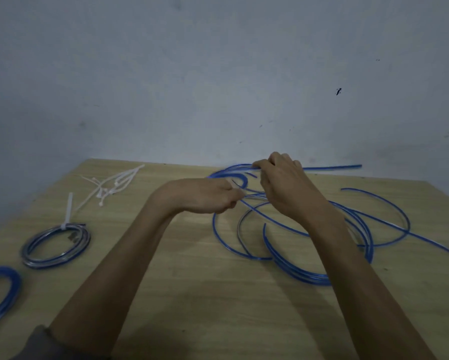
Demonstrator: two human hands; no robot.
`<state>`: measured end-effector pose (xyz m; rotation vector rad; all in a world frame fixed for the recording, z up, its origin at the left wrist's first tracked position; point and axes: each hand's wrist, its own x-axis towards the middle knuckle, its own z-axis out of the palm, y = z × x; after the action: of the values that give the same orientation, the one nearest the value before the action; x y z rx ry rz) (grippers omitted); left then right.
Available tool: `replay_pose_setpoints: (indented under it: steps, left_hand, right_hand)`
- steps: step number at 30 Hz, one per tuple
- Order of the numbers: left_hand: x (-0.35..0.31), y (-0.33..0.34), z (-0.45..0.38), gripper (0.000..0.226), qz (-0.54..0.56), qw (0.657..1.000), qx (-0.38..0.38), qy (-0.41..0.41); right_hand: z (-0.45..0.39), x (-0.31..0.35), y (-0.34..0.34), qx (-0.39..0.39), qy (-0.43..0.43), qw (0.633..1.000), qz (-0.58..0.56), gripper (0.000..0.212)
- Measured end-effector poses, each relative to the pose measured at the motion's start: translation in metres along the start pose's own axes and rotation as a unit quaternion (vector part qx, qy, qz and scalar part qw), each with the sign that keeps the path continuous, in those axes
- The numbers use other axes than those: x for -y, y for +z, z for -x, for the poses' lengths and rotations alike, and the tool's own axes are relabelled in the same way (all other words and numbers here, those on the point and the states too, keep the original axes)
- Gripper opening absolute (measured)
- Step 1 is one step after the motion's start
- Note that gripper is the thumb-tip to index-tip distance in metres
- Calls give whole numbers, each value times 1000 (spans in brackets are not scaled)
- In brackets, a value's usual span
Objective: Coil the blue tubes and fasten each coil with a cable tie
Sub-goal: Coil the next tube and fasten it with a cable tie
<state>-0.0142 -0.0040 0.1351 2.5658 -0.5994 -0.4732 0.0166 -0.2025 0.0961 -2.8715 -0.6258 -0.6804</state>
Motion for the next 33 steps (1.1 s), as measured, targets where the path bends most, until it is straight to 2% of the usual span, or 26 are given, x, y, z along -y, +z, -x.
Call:
replay_pose_setpoints:
  steps: [2, 6, 10, 14, 17, 20, 22, 25, 27, 29, 33]
  left_hand:
    - [-2, 5, -6, 48, -17, 997, -71, 6]
    - [4, 12, -20, 45, -17, 989, -149, 0]
    - [14, 13, -32, 46, 71, 957, -279, 27]
    - [11, 16, -37, 45, 208, 910, -358, 34]
    - [9, 19, -42, 45, 354, 856, -374, 49]
    - [8, 20, -49, 44, 485, 800, -352, 38]
    - [6, 18, -52, 42, 592, 739, -318, 37]
    - [5, 15, -52, 43, 724, 629, -280, 48]
    - [5, 12, -47, 44, 786, 566, -244, 52]
    - [6, 11, -44, 45, 828, 518, -206, 57]
    - [5, 6, -39, 39, 864, 462, -189, 67]
  right_hand:
    - [-1, -1, -3, -17, 13, 1000, 7, 40]
    - [0, 0, -6, -58, 41, 997, -37, 40]
    - [-2, 11, -6, -92, 38, 980, -174, 37]
    - [-3, 40, 7, -158, 39, 950, -265, 34]
    - [-1, 62, 20, -194, 40, 928, -316, 34]
    - [0, 74, 30, -221, 64, 911, -343, 31]
    - [1, 77, 34, -241, 88, 896, -362, 28]
    - [4, 79, 37, -262, 114, 868, -406, 19]
    - [7, 84, 40, -263, 127, 851, -436, 19]
    - [8, 87, 43, -261, 148, 831, -469, 22]
    - [5, 86, 40, -221, 176, 798, -533, 26]
